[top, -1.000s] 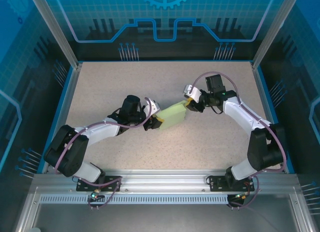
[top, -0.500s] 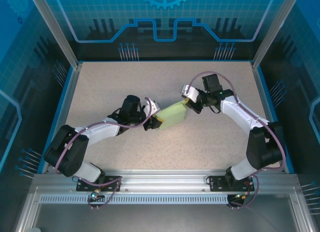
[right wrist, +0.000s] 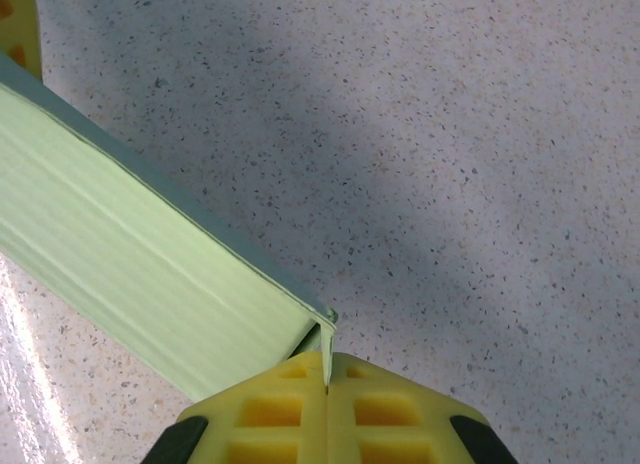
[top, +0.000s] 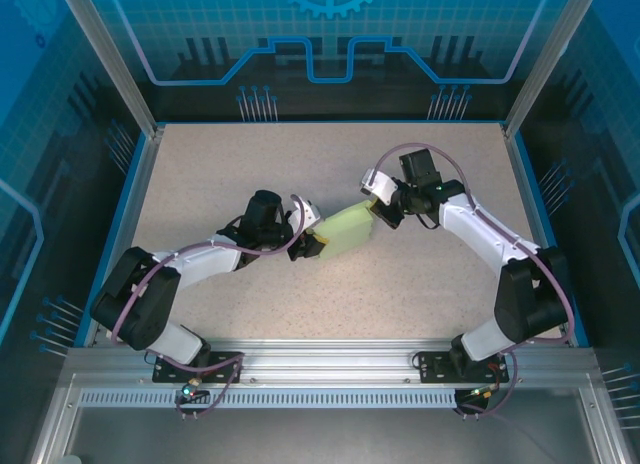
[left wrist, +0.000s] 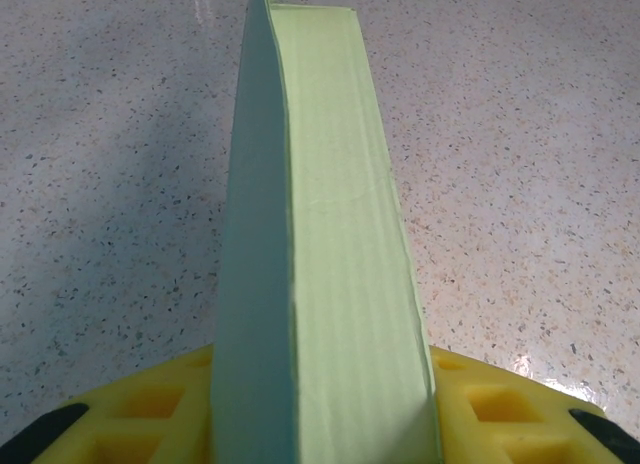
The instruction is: Fold the paper box
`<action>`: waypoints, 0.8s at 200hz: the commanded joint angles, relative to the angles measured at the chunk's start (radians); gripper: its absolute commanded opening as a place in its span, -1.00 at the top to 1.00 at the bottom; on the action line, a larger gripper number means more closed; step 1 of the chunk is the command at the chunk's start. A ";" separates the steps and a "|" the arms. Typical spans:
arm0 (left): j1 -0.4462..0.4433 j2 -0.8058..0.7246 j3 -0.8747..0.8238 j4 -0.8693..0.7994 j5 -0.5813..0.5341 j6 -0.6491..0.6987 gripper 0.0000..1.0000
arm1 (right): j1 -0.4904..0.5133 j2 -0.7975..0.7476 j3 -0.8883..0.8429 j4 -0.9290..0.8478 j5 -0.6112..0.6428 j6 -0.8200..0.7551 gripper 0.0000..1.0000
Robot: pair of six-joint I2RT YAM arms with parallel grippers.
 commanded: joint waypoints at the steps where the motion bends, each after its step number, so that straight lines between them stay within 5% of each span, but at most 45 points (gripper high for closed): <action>1: 0.005 0.009 0.030 0.027 -0.046 -0.018 0.35 | 0.024 -0.045 0.011 -0.032 0.046 0.110 1.00; 160: 0.005 0.073 0.018 0.103 -0.116 -0.065 0.35 | 0.166 -0.067 -0.001 -0.092 0.274 0.517 1.00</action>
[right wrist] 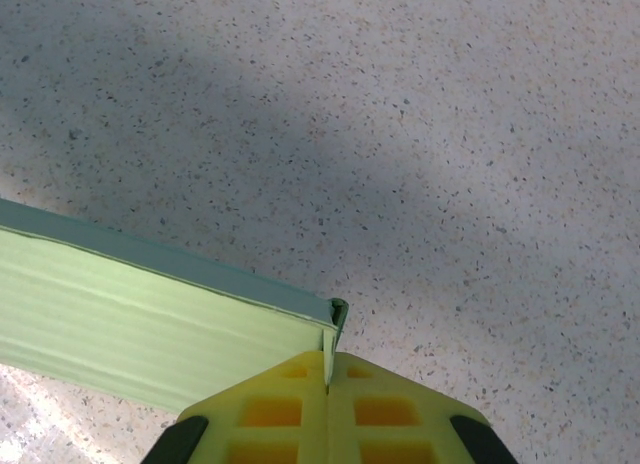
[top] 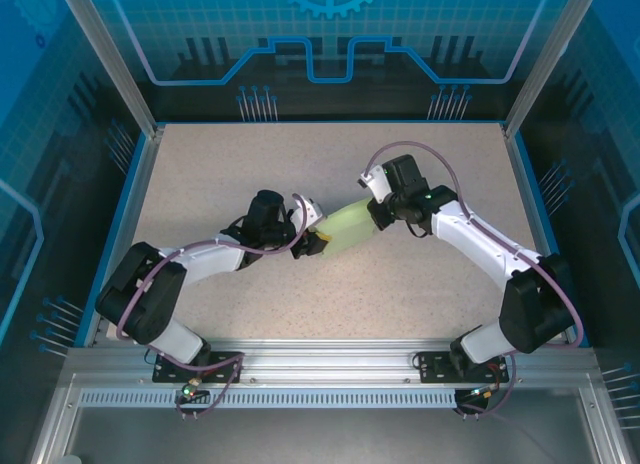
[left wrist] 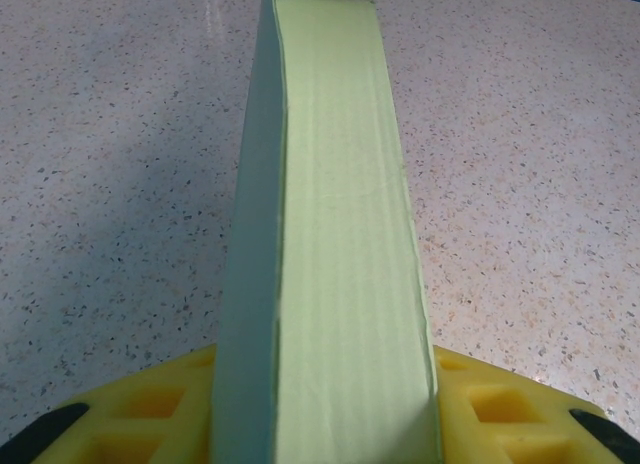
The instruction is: Fold the paper box
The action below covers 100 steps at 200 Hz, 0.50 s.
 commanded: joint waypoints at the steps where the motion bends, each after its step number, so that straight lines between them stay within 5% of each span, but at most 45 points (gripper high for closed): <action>1: 0.012 0.033 0.016 0.031 -0.094 -0.040 0.35 | 0.040 -0.027 -0.001 -0.074 -0.019 0.086 1.00; 100: 0.011 0.083 0.026 0.072 -0.093 -0.052 0.35 | 0.055 -0.018 -0.022 -0.093 -0.004 0.133 1.00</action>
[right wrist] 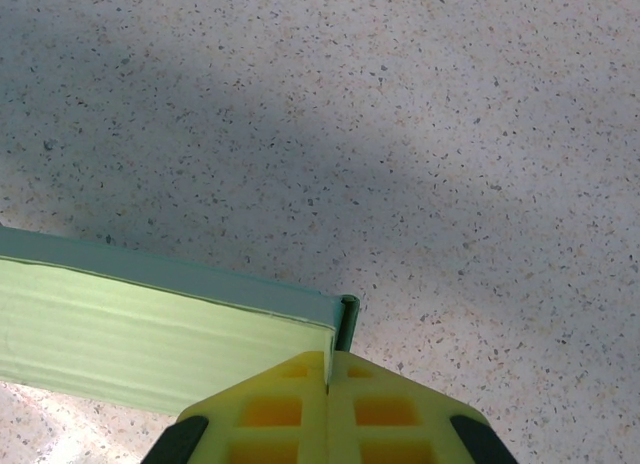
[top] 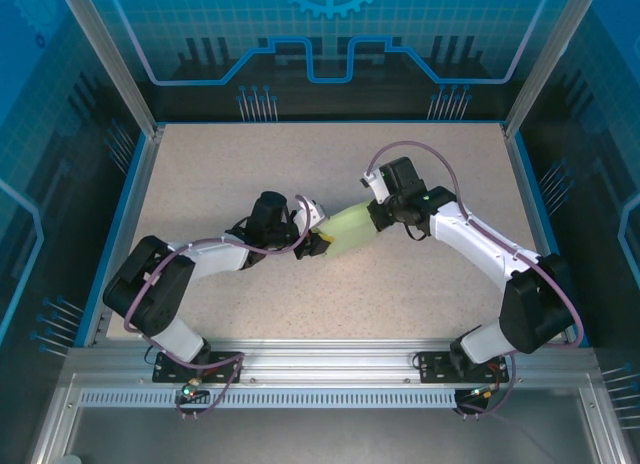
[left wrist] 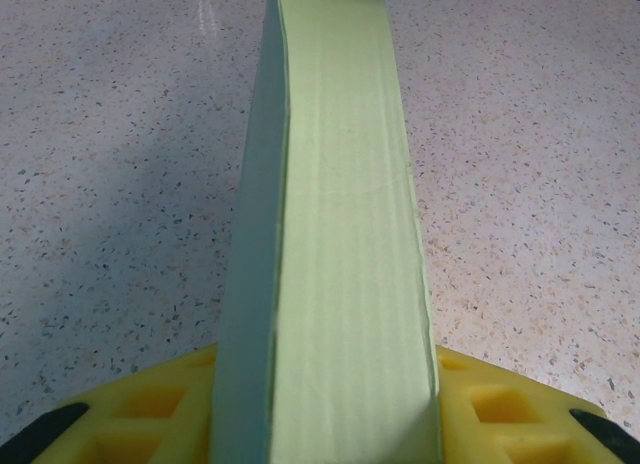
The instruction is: Fold the paper box
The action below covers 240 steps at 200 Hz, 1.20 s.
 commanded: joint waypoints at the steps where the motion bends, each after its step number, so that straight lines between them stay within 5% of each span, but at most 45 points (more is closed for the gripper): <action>1: 0.016 0.032 0.025 0.013 -0.101 -0.045 0.35 | 0.039 -0.018 -0.018 -0.067 -0.057 0.018 1.00; 74: 0.016 0.045 0.030 0.013 -0.129 -0.048 0.29 | 0.039 0.003 -0.033 -0.068 -0.040 -0.002 1.00; 240: 0.016 -0.045 0.016 -0.071 -0.173 -0.090 -0.46 | 0.077 0.009 -0.064 -0.061 0.002 0.013 1.00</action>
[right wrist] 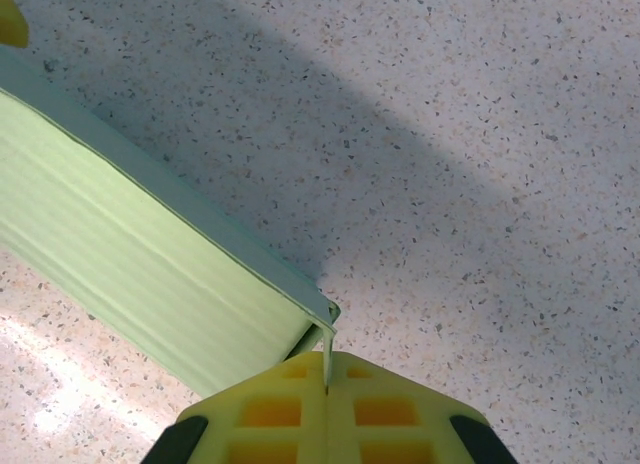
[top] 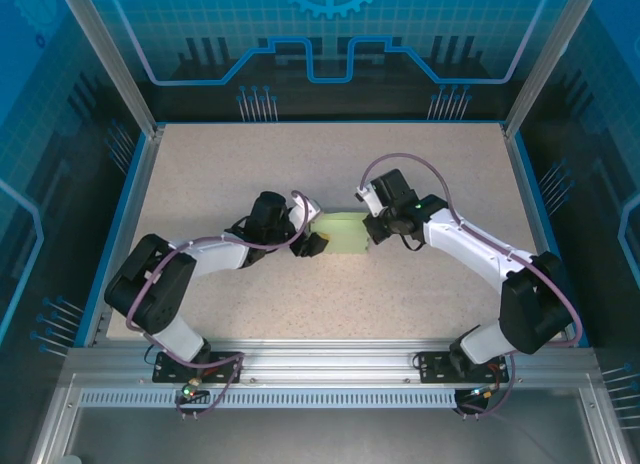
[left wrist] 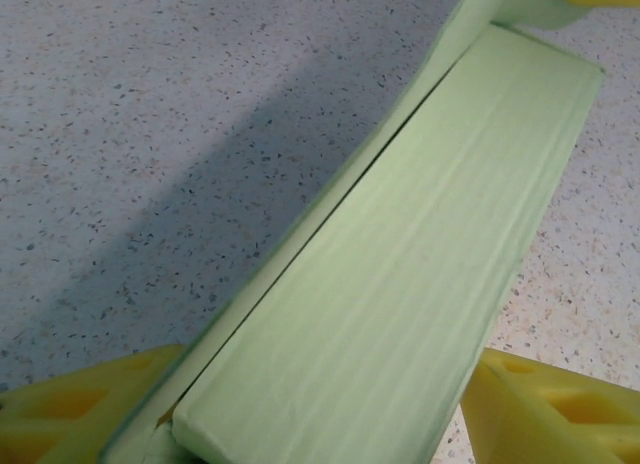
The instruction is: Fold the paper box
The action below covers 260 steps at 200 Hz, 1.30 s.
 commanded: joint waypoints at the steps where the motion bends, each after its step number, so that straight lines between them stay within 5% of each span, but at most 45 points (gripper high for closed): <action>1: 0.004 -0.050 0.015 -0.032 -0.024 -0.010 -0.46 | 0.023 0.006 -0.006 -0.045 -0.025 0.009 1.00; 89: 0.005 -0.227 0.034 -0.209 -0.202 -0.016 -0.54 | 0.028 0.010 0.011 -0.058 -0.014 -0.003 1.00; 180: 0.034 -0.136 0.194 -0.437 -0.176 -0.016 0.35 | 0.030 0.018 0.018 -0.057 -0.014 -0.009 1.00; 260: 0.036 -0.107 0.227 -0.499 -0.162 0.005 0.62 | 0.030 0.022 0.025 -0.059 -0.015 -0.008 1.00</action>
